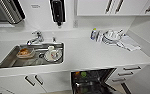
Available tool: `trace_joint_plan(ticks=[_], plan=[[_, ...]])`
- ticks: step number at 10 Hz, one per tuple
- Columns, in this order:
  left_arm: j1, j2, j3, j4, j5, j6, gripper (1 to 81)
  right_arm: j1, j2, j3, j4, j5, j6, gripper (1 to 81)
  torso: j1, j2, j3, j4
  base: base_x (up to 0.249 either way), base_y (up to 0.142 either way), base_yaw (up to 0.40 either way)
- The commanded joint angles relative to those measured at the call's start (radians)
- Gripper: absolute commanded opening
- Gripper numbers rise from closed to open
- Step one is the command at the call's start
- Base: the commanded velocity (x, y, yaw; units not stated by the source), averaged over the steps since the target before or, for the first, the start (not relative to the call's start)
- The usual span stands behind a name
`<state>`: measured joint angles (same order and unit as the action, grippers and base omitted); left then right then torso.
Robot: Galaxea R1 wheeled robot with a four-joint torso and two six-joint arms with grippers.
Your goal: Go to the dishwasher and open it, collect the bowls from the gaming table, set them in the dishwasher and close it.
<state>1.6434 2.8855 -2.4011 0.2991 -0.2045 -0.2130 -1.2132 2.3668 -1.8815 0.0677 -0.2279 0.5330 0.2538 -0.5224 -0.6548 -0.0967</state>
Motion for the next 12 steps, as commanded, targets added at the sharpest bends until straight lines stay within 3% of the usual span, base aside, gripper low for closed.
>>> trace_joint_plan(ticks=[1, 3, 5, 7, 8, 12], plan=[[0.033, 0.014, -0.012, 0.002, 0.076, -0.002, 81.1, 0.069, -0.05, 0.006, 0.265, -0.016, 0.005, 81.1, 0.06, -0.094, 0.0, 0.0, 0.0, 0.0, 0.0], [0.033, 0.014, -0.013, 0.002, 0.077, -0.002, 81.1, 0.097, -0.05, -0.002, 0.436, -0.014, 0.005, 81.1, 0.108, -0.171, 0.0, 0.0, 0.0, 0.0, 0.0], [0.033, 0.012, -0.013, 0.002, 0.077, -0.002, 81.1, 0.099, -0.022, -0.059, 0.46, -0.013, 0.005, 81.1, 0.154, -0.247, 0.001, 0.0, 0.0, 0.0, 0.0], [0.033, 0.015, -0.013, 0.002, 0.076, -0.002, 81.1, 0.086, 0.048, -0.235, 0.469, -0.022, 0.005, 81.1, 0.226, -0.361, 0.001, 0.0, 0.0, 0.0, 0.0], [0.033, 0.017, -0.013, 0.002, 0.077, -0.002, 81.1, 0.08, 0.068, -0.285, 0.496, -0.027, 0.007, 81.1, 0.222, -0.355, 0.002, 0.0, 0.0, 0.0, 0.0], [0.034, 0.014, -0.017, 0.002, 0.077, -0.002, 81.1, 0.117, 0.059, -0.29, 0.643, -0.03, 0.007, 81.1, 0.312, -0.499, 0.002, 0.0, 0.0, 0.0, 0.0]])
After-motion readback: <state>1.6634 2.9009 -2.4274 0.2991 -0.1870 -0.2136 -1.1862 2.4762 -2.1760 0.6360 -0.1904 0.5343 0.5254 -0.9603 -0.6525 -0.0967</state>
